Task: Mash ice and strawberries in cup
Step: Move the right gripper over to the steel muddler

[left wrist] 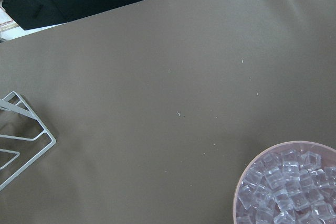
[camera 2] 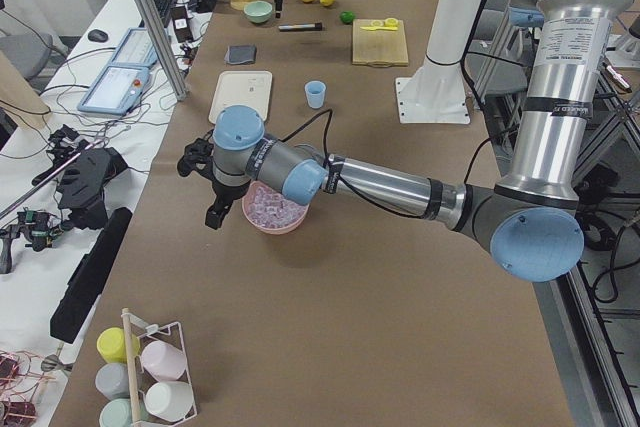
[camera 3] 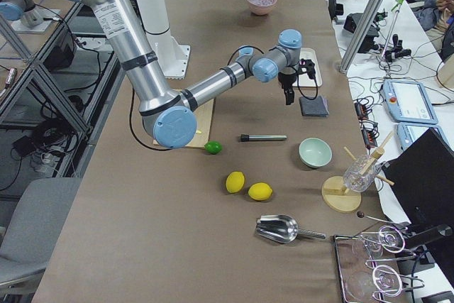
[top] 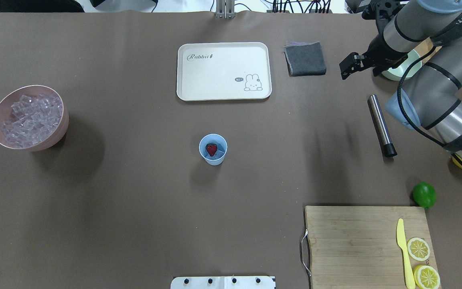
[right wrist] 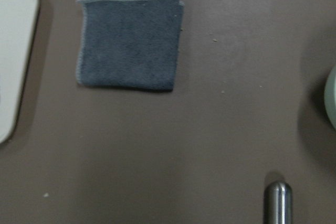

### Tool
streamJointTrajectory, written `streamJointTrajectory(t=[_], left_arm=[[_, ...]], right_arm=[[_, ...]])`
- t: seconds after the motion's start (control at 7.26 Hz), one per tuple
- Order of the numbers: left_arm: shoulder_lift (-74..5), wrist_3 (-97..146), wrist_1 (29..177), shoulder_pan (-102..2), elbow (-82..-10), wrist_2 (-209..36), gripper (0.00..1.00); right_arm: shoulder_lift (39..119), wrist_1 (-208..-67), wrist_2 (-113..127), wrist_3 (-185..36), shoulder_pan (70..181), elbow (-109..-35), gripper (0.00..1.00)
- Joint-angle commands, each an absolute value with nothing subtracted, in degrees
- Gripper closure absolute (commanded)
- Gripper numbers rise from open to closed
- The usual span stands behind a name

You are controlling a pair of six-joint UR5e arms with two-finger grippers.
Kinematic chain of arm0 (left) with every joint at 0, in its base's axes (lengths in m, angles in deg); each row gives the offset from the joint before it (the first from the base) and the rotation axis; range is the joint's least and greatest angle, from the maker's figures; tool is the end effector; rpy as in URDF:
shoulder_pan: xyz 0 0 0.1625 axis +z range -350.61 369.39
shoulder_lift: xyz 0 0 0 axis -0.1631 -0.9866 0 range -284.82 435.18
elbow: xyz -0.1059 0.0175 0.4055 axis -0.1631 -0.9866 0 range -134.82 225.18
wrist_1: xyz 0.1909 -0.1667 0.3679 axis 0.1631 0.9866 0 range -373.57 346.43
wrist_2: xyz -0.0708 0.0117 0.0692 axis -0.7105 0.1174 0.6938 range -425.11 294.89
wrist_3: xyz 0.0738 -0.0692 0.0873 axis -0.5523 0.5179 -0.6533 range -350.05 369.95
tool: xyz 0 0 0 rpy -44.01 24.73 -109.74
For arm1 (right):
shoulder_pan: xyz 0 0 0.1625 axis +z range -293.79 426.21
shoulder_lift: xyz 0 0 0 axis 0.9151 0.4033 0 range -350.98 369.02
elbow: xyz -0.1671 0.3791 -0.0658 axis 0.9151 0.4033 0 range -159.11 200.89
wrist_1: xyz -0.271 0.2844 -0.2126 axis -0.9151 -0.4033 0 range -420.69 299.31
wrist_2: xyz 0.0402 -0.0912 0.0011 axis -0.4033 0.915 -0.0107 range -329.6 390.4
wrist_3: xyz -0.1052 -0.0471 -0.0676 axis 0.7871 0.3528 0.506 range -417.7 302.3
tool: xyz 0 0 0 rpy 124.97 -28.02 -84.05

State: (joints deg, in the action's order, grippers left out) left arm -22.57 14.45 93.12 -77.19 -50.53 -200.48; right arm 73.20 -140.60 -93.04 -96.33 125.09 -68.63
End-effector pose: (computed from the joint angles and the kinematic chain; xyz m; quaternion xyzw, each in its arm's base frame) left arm -0.0021 -0.6057 0.5099 0.2137 0.3881 0.0918 0.8918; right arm -0.3179 -0.6419 0.3907 0.0824 -0.3915 -0.0278 0.9161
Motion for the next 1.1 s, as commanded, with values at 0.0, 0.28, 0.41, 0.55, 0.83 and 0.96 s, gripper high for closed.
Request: streamJointTrajectory(t=[0.0,0.28,0.41,0.55,0.83,0.96], left_arm=[[-22.6,14.1,93.7,-77.1,-51.0,-200.2,0.02],[-23.0,13.6,93.7,-76.6,-51.4,-200.1,0.02],[-22.8,13.6,93.7,-76.6,-52.5,-200.2,0.02],[-22.7,13.6,93.7,-76.6,-53.7,-200.1,0.02],[-22.9,13.6,93.8,-76.6,-53.8,-200.1,0.02],[-23.2,13.6,93.8,-76.6,-53.7,-200.1,0.02]], right_arm=[[74.6,-140.2,-93.6,-92.6,126.7,-63.2,0.01],[76.1,-140.2,-93.8,-91.7,126.6,-60.9,0.01],[76.3,-140.3,-93.7,-91.5,126.6,-60.6,0.01],[76.3,-140.2,-93.7,-91.7,126.4,-59.0,0.01],[75.7,-140.1,-94.1,-92.1,125.9,-57.1,0.01],[75.6,-140.1,-94.8,-92.1,125.5,-56.0,0.01]])
